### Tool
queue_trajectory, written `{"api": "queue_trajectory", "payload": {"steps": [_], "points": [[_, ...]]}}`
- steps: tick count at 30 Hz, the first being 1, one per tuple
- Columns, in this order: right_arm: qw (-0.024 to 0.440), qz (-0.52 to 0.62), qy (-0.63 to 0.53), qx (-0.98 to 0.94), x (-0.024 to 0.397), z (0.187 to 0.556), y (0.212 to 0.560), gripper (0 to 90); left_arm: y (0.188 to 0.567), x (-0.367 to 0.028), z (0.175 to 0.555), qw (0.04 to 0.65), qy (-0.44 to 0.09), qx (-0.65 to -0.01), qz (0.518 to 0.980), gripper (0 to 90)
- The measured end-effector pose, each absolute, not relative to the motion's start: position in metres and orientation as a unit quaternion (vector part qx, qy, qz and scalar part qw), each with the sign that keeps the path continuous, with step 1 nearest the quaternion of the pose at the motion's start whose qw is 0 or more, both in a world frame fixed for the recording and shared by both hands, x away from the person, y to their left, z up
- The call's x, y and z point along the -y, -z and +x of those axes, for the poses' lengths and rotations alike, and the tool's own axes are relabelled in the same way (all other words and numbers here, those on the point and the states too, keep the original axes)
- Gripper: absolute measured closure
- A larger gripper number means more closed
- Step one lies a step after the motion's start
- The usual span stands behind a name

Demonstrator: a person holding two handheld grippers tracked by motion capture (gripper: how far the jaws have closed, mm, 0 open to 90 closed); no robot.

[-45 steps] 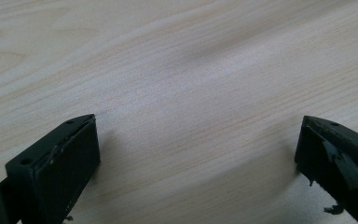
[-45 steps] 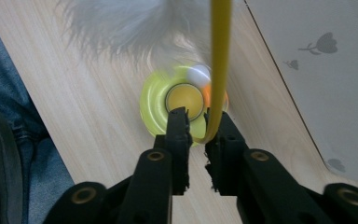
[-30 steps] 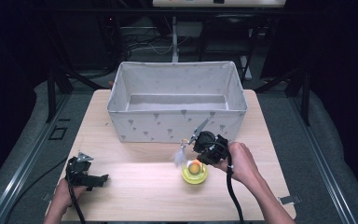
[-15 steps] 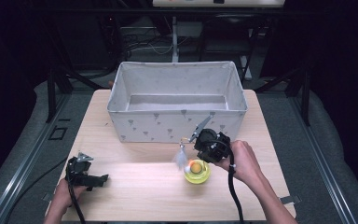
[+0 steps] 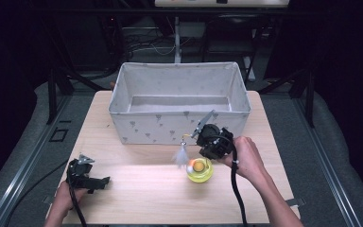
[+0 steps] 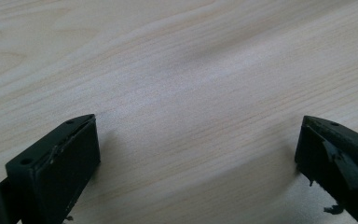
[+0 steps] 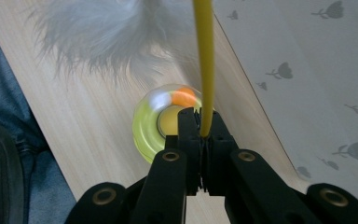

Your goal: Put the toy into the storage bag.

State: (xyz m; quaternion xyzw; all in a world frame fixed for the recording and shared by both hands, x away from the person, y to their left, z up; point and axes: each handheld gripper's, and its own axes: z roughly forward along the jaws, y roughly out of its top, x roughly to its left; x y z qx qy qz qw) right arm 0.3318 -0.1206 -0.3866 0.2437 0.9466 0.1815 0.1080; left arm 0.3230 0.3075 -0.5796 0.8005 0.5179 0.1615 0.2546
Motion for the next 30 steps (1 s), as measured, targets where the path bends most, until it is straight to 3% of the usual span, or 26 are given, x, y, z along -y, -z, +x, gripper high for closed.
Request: {"api": "queue_trajectory", "payload": {"steps": [30], "points": [[0.099, 0.258, -0.179, -0.944, 0.13, 0.35, 0.374, 88.1, 0.58, -0.308, 0.323, 0.255, -0.162, -0.518, 0.8, 0.0]]}}
